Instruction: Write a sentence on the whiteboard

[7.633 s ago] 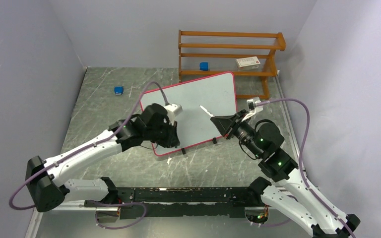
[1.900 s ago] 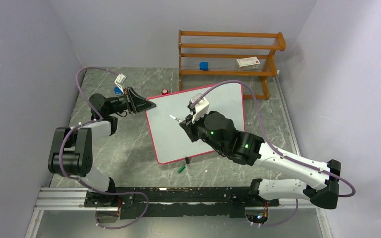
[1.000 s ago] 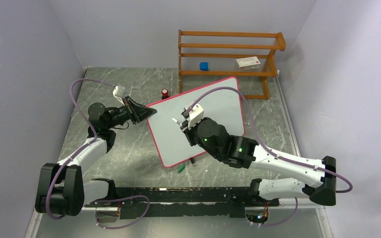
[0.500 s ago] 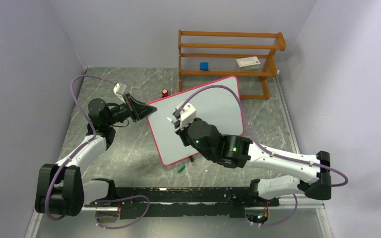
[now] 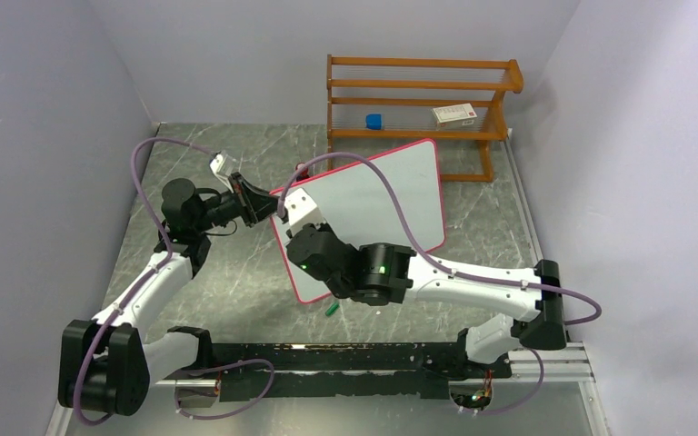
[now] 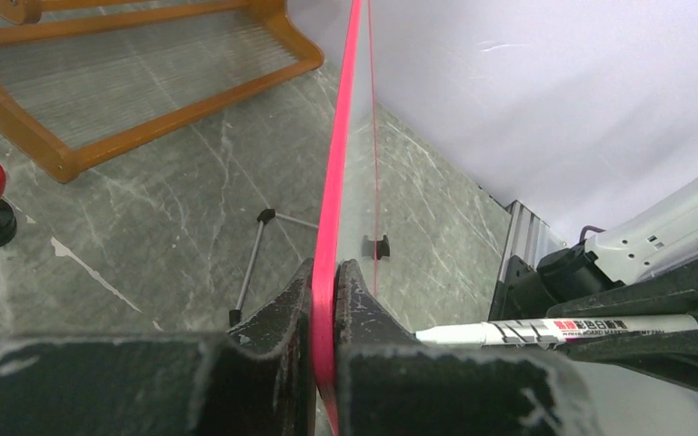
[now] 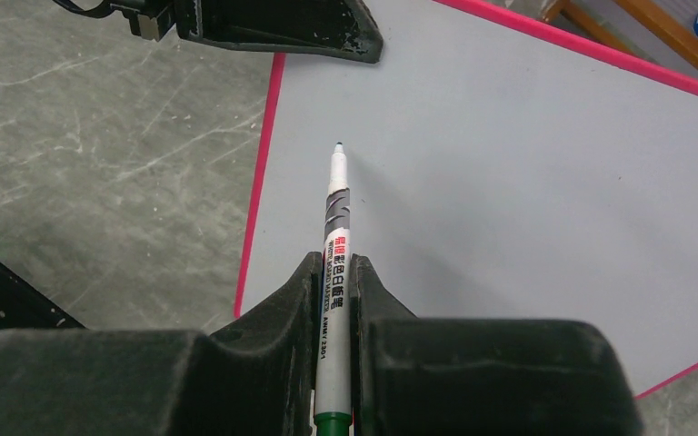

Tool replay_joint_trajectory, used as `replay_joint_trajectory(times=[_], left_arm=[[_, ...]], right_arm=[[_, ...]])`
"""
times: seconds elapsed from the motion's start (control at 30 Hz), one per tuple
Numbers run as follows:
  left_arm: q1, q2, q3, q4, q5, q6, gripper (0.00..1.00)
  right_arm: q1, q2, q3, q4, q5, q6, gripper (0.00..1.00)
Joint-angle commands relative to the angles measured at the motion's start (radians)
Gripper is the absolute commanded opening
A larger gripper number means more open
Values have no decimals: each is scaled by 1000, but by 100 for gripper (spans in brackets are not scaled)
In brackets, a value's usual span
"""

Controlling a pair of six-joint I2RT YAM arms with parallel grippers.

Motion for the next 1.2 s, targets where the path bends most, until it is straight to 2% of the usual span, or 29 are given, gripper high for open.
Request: replay_joint_trajectory(times=[0.0,0.6,1.17], left_arm=[[-8,13,5,-90,-60,193,5],[-33,14,6,-217,-108,268,5],[-34,21,-4,-190,-99,240,5]], right_arm=[[17,38,67,-59,63,54,0],[36,96,90,7,125,67,0],[36,168,152,14,172,64,0]])
